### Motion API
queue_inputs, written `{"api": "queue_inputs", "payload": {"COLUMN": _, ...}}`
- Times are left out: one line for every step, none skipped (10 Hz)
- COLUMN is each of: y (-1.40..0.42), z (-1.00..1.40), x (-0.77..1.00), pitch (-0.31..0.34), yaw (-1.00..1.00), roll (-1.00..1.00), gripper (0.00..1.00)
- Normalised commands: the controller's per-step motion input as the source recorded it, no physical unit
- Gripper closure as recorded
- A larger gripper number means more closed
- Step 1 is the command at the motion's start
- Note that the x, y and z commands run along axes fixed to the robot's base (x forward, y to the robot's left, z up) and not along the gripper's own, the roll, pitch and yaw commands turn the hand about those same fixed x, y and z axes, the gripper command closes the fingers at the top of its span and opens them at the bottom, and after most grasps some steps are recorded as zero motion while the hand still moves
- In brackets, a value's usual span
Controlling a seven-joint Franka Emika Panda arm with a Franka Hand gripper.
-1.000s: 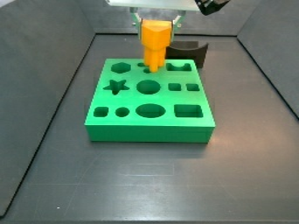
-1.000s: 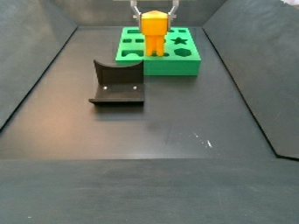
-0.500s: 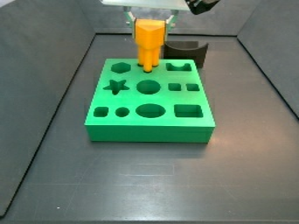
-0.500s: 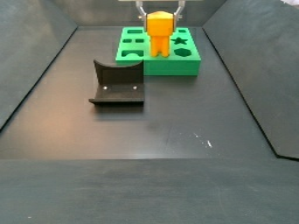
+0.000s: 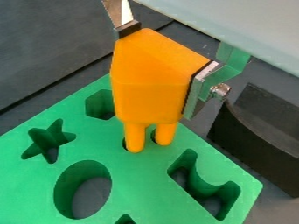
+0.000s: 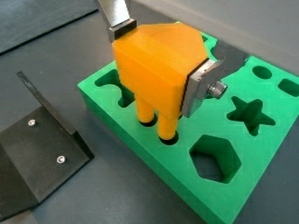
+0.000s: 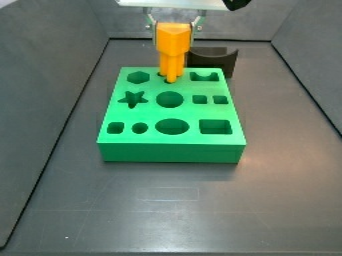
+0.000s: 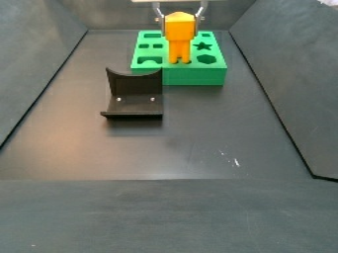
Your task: Insert the 3 prong object.
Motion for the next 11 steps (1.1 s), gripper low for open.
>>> {"api": "queue_inputs", "payload": {"y": 0.0, "z": -0.22, "x": 0.0, "pitch": -0.049, "yaw": 0.0, "roll": -0.08, "gripper": 1.0}}
{"api": "queue_inputs", "payload": {"y": 0.0, "z": -0.14, "x": -0.07, "pitch": -0.026, "yaw": 0.0, "roll": -0.05, "gripper": 1.0}}
{"api": "queue_inputs", "payload": {"y": 0.09, "z": -0.16, "x": -0.03, "pitch": -0.009, "yaw": -0.05, "roll": 0.0, "gripper": 1.0}}
{"api": "queue_inputs", "payload": {"y": 0.14, "z": -0.13, "x": -0.02, "pitch": 0.0, "yaw": -0.15, "roll": 0.0, "gripper": 1.0}}
{"api": "queue_inputs", "payload": {"y": 0.04, "z": -0.13, "x": -0.09, "pitch": 0.0, "yaw": -0.17, "roll": 0.0, "gripper": 1.0}}
{"api": "queue_inputs", "payload": {"y": 0.0, "z": -0.23, "x": 0.0, "pitch": -0.079, "yaw": -0.04, "roll": -0.09, "gripper": 1.0}}
{"api": "queue_inputs", "payload": {"y": 0.0, "z": -0.32, "x": 0.0, "pitch": -0.114, "yaw": 0.0, "roll": -0.05, "gripper": 1.0}}
{"api": "queue_inputs", "payload": {"y": 0.0, "z": -0.28, "x": 0.0, "pitch": -0.116, "yaw": 0.0, "roll": -0.03, "gripper": 1.0}}
{"api": "queue_inputs", "payload": {"y": 0.0, "z": -0.36, "x": 0.0, "pitch": -0.124, "yaw": 0.0, "roll": -0.03, "gripper": 1.0}}
{"api": "queue_inputs", "payload": {"y": 0.0, "z": -0.39, "x": 0.01, "pitch": -0.114, "yaw": 0.0, "roll": 0.0, "gripper": 1.0}}
{"api": "queue_inputs", "payload": {"y": -0.07, "z": -0.39, "x": 0.02, "pitch": -0.084, "yaw": 0.0, "roll": 0.1, "gripper": 1.0}}
